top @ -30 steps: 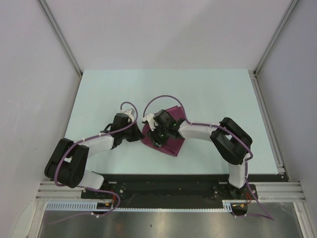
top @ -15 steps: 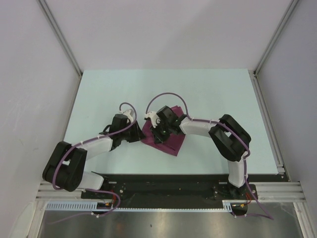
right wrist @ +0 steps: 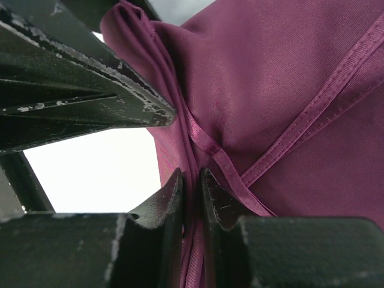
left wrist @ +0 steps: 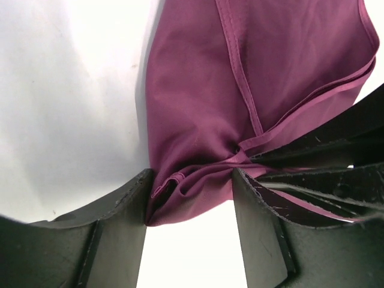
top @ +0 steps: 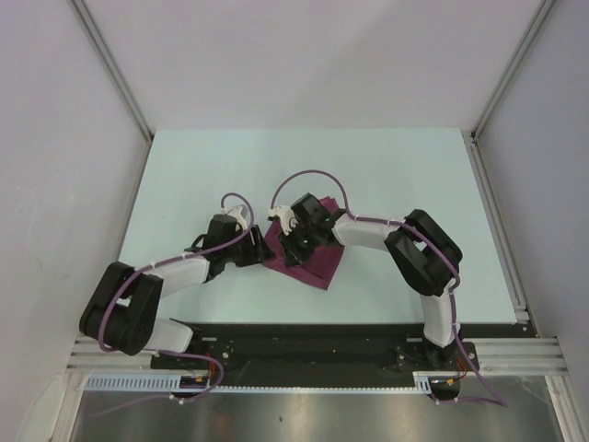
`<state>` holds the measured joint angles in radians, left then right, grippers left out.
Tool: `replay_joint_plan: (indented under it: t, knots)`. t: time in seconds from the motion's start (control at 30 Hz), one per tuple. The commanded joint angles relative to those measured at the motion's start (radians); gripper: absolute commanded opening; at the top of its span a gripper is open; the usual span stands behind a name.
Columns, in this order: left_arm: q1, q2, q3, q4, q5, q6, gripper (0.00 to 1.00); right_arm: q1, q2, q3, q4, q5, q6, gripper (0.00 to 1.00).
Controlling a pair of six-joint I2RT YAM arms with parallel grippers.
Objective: Fold the napkin, place the utensils inside, and roll it up
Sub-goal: Roll the napkin with the utensil
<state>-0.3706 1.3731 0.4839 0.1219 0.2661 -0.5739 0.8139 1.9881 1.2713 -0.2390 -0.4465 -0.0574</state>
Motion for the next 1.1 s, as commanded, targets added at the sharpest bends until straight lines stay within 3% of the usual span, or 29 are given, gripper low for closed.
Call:
replay_joint_plan:
  t: [0.0, 0.2, 0.37, 0.47, 0.57, 0.63, 0.77, 0.97, 1.07]
  knots:
    - [0.006, 0.027, 0.007, 0.048, -0.011, 0.017, 0.61, -0.004, 0.055, 0.011, -0.042, -0.020, -0.024, 0.18]
    - [0.006, 0.063, 0.018, 0.093, -0.005, 0.017, 0.56, -0.007, 0.049, 0.008, -0.052, -0.032, -0.038, 0.20]
    - [0.004, 0.087, 0.022, 0.102, -0.001, 0.017, 0.35, -0.007, 0.022, 0.022, -0.071, -0.012, -0.045, 0.25]
    - [0.006, 0.095, 0.025, 0.099, 0.004, 0.019, 0.23, -0.007, 0.023, 0.045, -0.094, 0.008, -0.042, 0.23]
    - [0.004, 0.090, 0.024, 0.097, 0.005, 0.019, 0.23, -0.007, 0.038, 0.057, -0.112, 0.009, -0.042, 0.23]
    - [0.004, 0.087, 0.027, 0.096, 0.007, 0.019, 0.24, -0.009, 0.043, 0.051, -0.114, 0.020, -0.036, 0.28]
    - [0.004, 0.090, 0.039, 0.081, 0.002, 0.029, 0.15, -0.007, 0.000, 0.030, -0.105, 0.026, -0.022, 0.50]
    - [0.004, 0.092, 0.061, 0.035, -0.008, 0.039, 0.09, 0.028, -0.083, 0.051, -0.111, 0.104, -0.033, 0.62]
    - [0.006, 0.092, 0.071, 0.018, -0.008, 0.032, 0.09, 0.088, -0.101, 0.051, -0.095, 0.236, -0.051, 0.64]
